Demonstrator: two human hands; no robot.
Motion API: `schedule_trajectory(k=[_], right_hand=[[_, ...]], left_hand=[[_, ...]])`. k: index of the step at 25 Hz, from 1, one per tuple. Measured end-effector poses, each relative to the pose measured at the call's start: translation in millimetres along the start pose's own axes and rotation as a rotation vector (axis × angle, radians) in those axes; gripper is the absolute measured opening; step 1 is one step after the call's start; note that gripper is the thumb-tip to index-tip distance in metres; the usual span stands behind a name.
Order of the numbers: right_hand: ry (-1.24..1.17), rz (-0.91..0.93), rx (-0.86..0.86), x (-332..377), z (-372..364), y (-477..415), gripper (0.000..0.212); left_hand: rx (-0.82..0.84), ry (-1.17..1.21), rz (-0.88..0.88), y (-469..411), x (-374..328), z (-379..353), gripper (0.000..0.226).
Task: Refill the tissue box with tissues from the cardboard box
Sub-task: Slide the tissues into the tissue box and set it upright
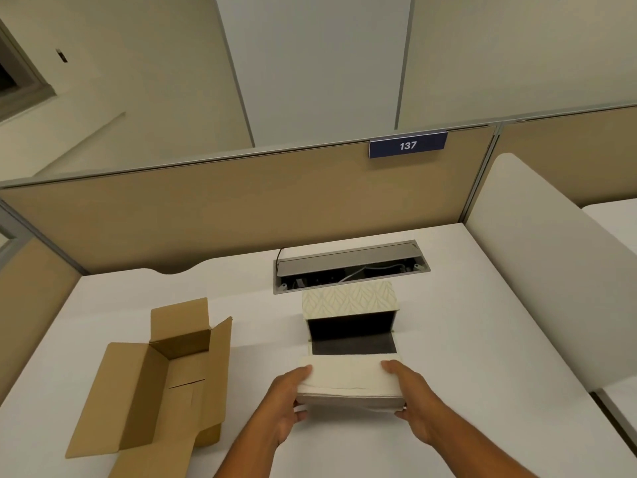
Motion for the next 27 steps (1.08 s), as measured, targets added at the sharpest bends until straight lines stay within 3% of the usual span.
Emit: schedule_trajectory(k=[9,27], right_hand=[[0.160,0.040,-0.068,64.0,3.1,-72.5,0.066],[0.249,0.195,-0.204,67.5,1.7,-113.8,0.075]], left_hand=[[-0.085,-0.228,0.017,-58.9,-34.4,-49.6,0.076],[-0.176,-0.194,0.000,-94.3,-48.8,-58.0,0.088]])
Point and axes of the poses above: each hand's wrist, its own y-axis away from the middle knuckle, its own z-axis out of the back of the hand, x = y × z, the point moved 6 cm from there along -y, towards the middle knuckle, and after that the axes turned 8 degrees about y, right-handed, at the moved point
